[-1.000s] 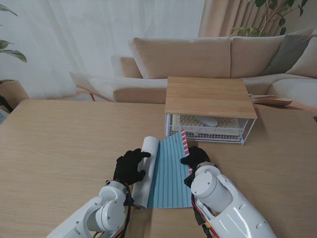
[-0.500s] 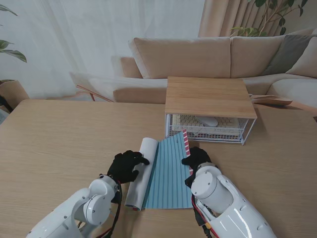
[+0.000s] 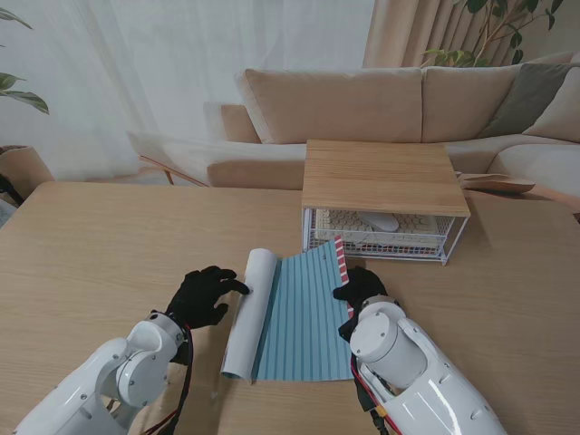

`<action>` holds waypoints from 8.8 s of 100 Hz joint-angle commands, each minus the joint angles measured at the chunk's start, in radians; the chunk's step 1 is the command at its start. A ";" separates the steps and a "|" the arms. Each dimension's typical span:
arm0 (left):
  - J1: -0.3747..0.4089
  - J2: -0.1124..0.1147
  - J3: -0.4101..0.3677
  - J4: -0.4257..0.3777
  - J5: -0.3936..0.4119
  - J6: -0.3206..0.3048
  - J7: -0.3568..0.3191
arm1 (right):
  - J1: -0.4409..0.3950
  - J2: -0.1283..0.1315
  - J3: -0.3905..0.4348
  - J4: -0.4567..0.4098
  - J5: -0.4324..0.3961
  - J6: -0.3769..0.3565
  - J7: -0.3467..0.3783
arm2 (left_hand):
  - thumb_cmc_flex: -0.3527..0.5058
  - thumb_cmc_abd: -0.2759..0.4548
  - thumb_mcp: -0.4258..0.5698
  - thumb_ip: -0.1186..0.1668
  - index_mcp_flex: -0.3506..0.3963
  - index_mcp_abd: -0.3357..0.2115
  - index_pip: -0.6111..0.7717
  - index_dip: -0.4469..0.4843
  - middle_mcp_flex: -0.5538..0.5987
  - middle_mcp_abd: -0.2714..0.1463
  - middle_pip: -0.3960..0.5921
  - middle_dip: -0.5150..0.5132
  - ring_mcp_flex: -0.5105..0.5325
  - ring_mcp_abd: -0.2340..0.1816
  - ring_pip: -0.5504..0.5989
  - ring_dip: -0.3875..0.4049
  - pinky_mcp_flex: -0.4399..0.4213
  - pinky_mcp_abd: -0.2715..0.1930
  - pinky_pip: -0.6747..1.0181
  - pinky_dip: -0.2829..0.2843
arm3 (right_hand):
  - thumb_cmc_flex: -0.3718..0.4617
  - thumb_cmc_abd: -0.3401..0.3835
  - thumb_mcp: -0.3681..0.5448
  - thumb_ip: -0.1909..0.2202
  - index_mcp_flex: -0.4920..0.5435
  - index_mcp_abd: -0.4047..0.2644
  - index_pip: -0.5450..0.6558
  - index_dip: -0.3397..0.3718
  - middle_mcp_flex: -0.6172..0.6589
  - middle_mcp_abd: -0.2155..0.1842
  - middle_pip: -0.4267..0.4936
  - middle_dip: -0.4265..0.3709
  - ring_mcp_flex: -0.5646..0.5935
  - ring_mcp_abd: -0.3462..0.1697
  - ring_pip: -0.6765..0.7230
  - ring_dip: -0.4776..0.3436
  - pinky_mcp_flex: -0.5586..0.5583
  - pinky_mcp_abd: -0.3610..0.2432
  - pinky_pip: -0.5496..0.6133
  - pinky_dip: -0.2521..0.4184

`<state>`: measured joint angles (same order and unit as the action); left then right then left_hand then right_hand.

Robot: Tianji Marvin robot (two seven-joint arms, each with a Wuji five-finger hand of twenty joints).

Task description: Unroll the mouse pad and set up the keyboard and mouse from the tabletop organizer

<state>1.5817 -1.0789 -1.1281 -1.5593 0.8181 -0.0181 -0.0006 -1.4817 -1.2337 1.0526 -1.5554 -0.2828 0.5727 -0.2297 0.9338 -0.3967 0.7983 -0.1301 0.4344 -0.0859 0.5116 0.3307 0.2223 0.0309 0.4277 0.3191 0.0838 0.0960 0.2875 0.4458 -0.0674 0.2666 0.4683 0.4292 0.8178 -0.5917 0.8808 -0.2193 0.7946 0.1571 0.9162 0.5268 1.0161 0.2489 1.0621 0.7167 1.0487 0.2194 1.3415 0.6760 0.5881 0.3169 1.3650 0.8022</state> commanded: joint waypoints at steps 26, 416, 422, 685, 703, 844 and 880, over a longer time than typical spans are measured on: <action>0.006 -0.006 0.017 -0.012 0.006 -0.114 0.088 | 0.000 -0.015 -0.002 0.009 0.003 0.016 -0.011 | 0.062 0.095 -0.091 0.040 -0.082 -0.011 0.017 0.013 -0.002 -0.054 0.041 0.026 0.029 -0.039 0.055 -0.055 -0.006 0.006 0.175 -0.062 | 0.052 0.007 0.060 0.013 0.023 -0.006 0.048 0.029 0.026 0.075 0.045 0.011 0.048 -0.002 0.034 0.010 0.011 -0.001 0.057 0.034; 0.156 -0.091 -0.183 -0.112 -0.568 -0.085 0.151 | -0.329 0.098 0.426 0.003 -0.660 -0.203 -0.155 | -0.338 0.210 -0.489 0.072 -0.092 0.069 -0.204 -0.109 -0.020 0.106 -0.136 -0.070 -0.021 0.040 -0.124 -0.047 -0.026 0.054 -0.336 0.118 | 0.029 0.024 0.056 0.012 0.014 -0.055 0.047 0.053 0.015 0.049 0.061 0.027 0.038 -0.024 0.056 0.014 0.007 -0.026 0.081 0.039; 0.154 -0.092 -0.181 -0.110 -0.568 -0.085 0.152 | -0.335 0.100 0.435 0.010 -0.679 -0.204 -0.167 | -0.338 0.210 -0.492 0.072 -0.099 0.066 -0.210 -0.111 -0.022 0.103 -0.139 -0.072 -0.022 0.037 -0.126 -0.048 -0.026 0.051 -0.337 0.119 | 0.028 0.022 0.057 0.013 0.014 -0.053 0.046 0.053 0.017 0.049 0.062 0.027 0.042 -0.024 0.058 0.014 0.009 -0.027 0.084 0.040; 0.135 -0.094 -0.177 -0.078 -0.566 -0.088 0.160 | -0.282 0.162 0.389 -0.108 -0.873 -0.616 -0.054 | -0.344 0.193 -0.498 0.083 -0.115 0.092 -0.212 -0.113 -0.023 0.093 -0.169 -0.090 -0.028 0.038 -0.150 -0.035 -0.035 0.047 -0.350 0.136 | -0.345 0.126 -0.143 0.141 -0.566 -0.043 -0.454 -0.051 -0.846 -0.111 -0.379 -0.386 -0.864 -0.131 -0.820 -0.343 -0.511 -0.257 -0.946 -0.168; 0.137 -0.094 -0.185 -0.079 -0.567 -0.093 0.161 | -0.218 0.166 0.314 -0.118 -0.830 -0.647 0.035 | -0.342 0.191 -0.496 0.083 -0.116 0.093 -0.210 -0.112 -0.023 0.093 -0.169 -0.090 -0.028 0.038 -0.149 -0.035 -0.035 0.047 -0.350 0.136 | -0.349 0.127 -0.139 0.140 -0.545 -0.047 -0.453 -0.048 -0.850 -0.111 -0.320 -0.368 -0.842 -0.128 -0.807 -0.335 -0.496 -0.264 -0.910 -0.166; 0.132 -0.097 -0.200 -0.069 -0.577 -0.088 0.165 | 0.294 0.125 -0.103 0.339 -0.553 -0.452 0.096 | -0.339 0.176 -0.464 0.083 -0.118 0.096 -0.203 -0.108 -0.023 0.094 -0.168 -0.089 -0.027 0.039 -0.146 -0.036 -0.026 0.051 -0.338 0.152 | -0.267 0.117 -0.053 0.134 -0.498 -0.023 -0.415 -0.052 -0.775 -0.088 -0.277 -0.357 -0.752 -0.108 -0.737 -0.298 -0.540 -0.296 -0.484 -0.391; 0.119 -0.097 -0.195 -0.049 -0.574 -0.078 0.164 | 0.319 0.108 -0.144 0.388 -0.521 -0.427 0.053 | -0.340 0.176 -0.457 0.082 -0.119 0.095 -0.202 -0.108 -0.024 0.095 -0.166 -0.088 -0.028 0.039 -0.146 -0.037 -0.028 0.051 -0.339 0.154 | -0.265 0.088 -0.010 0.119 -0.328 -0.075 -0.310 -0.004 -0.592 -0.099 -0.161 -0.297 -0.611 -0.081 -0.546 -0.203 -0.468 -0.258 -0.305 -0.344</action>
<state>1.7037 -1.1714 -1.3258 -1.6133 0.2459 -0.1057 0.1772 -1.1616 -1.1102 0.9143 -1.1747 -0.8040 0.1438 -0.1793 0.6039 -0.2294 0.3287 -0.0812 0.3384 0.0140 0.3141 0.2253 0.2220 0.1633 0.2674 0.2360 0.0937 0.1462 0.1576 0.3950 -0.0935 0.3171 0.1482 0.5620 0.5444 -0.4797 0.8353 -0.1251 0.4325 0.1163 0.5759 0.4916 0.3934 0.1522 0.8645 0.4017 0.3967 0.1182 0.7541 0.4507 0.0927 0.0630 0.9746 0.4225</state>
